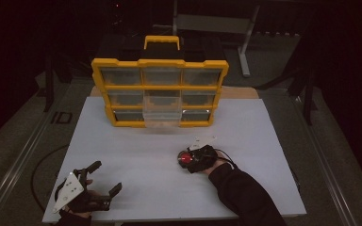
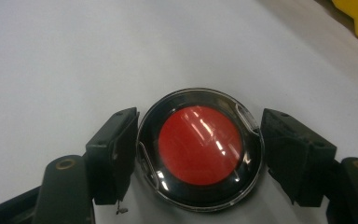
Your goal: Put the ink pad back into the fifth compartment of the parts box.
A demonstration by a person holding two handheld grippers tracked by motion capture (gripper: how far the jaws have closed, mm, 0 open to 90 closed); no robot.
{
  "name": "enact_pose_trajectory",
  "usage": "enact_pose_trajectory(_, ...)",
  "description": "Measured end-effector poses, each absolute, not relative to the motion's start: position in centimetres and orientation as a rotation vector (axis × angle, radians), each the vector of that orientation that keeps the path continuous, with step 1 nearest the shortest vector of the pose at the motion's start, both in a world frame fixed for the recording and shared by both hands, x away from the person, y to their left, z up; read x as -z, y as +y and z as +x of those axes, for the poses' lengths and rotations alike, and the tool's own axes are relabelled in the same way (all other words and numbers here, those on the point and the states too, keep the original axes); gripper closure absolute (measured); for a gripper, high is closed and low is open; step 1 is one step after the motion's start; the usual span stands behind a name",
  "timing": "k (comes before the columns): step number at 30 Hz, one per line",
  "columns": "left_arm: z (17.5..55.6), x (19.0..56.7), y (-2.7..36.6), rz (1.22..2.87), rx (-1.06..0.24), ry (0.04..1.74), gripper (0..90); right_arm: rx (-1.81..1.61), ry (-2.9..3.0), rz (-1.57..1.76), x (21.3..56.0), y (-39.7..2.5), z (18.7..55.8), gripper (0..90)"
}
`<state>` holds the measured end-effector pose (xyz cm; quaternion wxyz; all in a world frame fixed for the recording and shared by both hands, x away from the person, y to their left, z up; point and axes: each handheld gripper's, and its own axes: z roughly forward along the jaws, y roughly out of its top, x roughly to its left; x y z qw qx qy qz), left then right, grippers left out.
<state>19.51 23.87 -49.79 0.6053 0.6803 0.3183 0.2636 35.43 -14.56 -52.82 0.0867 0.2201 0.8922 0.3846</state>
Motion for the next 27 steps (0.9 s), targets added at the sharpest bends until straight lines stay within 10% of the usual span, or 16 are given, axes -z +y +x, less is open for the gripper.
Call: enact_pose_trajectory(27,19.5,49.8,23.8,1.574,-0.610,0.738,0.0,-1.156,2.655,0.630,50.2,-15.4,34.6,29.8)
